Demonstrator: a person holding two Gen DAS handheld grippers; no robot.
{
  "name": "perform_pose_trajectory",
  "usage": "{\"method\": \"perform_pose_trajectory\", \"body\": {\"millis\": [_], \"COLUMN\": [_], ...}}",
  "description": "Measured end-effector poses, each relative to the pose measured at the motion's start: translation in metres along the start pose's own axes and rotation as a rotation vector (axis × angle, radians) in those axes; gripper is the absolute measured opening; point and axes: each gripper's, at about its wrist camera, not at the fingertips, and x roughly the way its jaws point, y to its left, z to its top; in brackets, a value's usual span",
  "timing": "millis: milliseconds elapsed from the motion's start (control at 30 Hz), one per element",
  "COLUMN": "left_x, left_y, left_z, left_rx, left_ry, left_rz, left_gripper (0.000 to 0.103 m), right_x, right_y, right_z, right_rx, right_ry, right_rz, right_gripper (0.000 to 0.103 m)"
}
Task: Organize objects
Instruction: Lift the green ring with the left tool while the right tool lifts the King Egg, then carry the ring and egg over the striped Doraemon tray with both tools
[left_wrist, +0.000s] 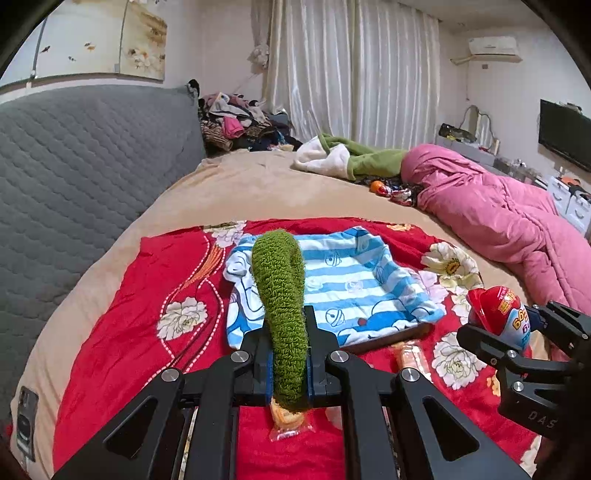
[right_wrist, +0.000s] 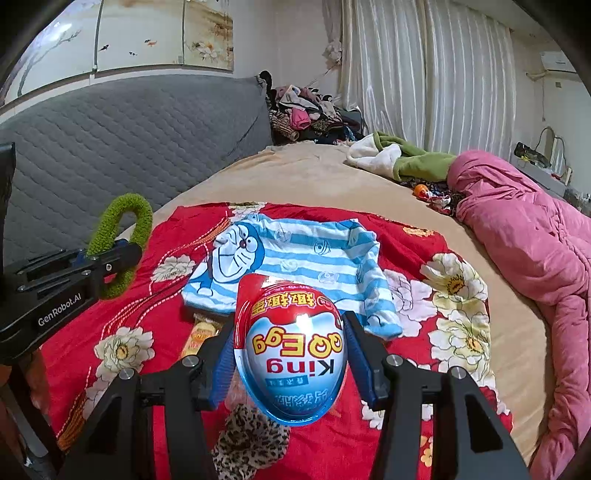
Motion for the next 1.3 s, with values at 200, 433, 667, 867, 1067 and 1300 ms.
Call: {"method": "perform_pose_trajectory", "body": {"millis": [200,433,667,867,1067,1300], "left_x": [0.013,0.028,0.046,0.066,0.088,0.125], "left_y": [-0.001,-0.005,-0.008,-0.005,-0.001,-0.002], "left_z": [0.008,0.019,0.033,0.046,0.054,0.055], "left_rx": [0.004,0.009,0.019,0.009,0.001,-0.006], "left_ry": [0.007,0.006,0.006,0.002,0.006,0.032], "left_rz": [0.001,0.002,0.011,0.023,0.03,0.034], "left_gripper": [0.012,0.012,0.012,0.012,0.012,0.012], "right_x": [0.01,0.02,0.034,0.049,0.07,0.098], "right_y": [-0.001,-0.003,-0.004,-0.005,-0.006,-0.01], "right_z": [0.009,0.021,0.036,0.055,0.067,0.074], "right_rx": [0.002,-0.001,-0.016,-0.027,-0.044,-0.047], "right_ry": [-0.004,-0.016,-0.03,-0.053,-0.052,-0.046], "right_rz": [0.004,0.009,0.012,0.008,0.006,0.013], "right_gripper": [0.054,0.054,0.054,0.054,0.054,0.054]}}
